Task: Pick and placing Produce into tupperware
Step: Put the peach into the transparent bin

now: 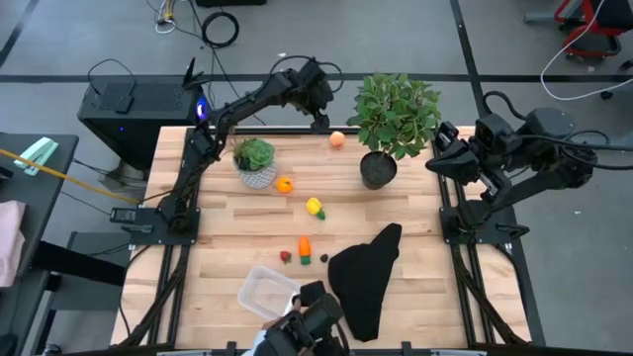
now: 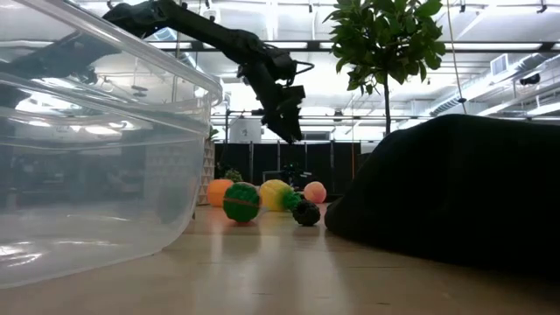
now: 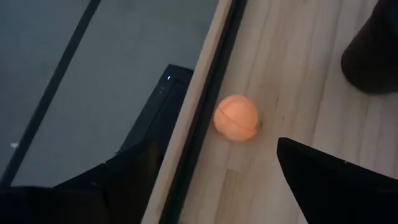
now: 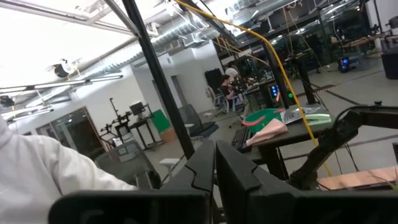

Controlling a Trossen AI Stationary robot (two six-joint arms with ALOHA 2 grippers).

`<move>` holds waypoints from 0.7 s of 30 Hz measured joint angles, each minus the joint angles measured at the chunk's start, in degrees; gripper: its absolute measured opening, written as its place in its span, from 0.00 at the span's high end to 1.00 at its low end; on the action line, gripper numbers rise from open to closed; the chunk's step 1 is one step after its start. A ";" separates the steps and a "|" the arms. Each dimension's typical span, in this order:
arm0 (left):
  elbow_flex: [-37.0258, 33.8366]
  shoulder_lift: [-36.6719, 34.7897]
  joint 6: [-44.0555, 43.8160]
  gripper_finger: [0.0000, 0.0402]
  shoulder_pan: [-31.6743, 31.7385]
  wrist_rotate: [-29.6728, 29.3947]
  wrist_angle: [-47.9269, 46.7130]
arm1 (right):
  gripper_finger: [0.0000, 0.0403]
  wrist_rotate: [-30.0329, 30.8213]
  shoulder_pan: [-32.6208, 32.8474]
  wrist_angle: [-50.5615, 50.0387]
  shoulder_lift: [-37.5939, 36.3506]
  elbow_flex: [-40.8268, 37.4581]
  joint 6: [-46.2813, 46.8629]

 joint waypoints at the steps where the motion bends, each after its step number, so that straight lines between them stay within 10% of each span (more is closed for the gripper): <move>1: 0.02 0.11 0.03 0.16 -0.22 -0.01 0.23 | 0.94 0.02 0.00 0.00 0.02 0.00 0.00; 21: 5.68 -0.11 -10.39 0.20 -1.12 3.38 4.44 | 0.94 0.63 0.00 -2.01 0.00 0.00 0.43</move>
